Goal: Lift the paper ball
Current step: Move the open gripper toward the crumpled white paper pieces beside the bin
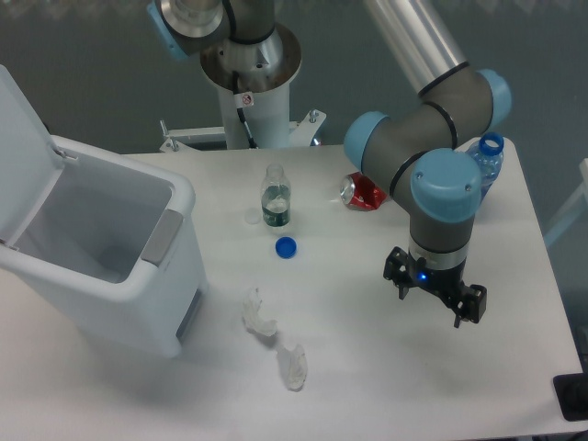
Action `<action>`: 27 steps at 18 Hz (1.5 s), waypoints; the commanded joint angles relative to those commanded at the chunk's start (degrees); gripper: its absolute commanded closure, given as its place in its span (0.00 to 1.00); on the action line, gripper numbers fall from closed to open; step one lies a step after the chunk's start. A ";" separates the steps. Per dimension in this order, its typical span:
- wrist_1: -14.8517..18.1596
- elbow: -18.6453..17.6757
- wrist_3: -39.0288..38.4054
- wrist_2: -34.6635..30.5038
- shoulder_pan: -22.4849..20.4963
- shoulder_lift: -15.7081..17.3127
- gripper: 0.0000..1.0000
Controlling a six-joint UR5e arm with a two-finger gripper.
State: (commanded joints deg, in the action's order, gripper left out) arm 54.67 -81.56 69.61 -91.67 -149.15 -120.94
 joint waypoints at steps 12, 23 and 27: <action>-5.36 -2.02 -10.98 7.29 1.75 -1.58 0.00; -5.36 -3.07 -21.35 7.65 9.57 -4.74 0.00; -5.36 -4.48 -22.59 7.65 11.33 -5.18 0.00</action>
State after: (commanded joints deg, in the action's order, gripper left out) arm 49.31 -86.04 47.02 -84.02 -137.82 -126.12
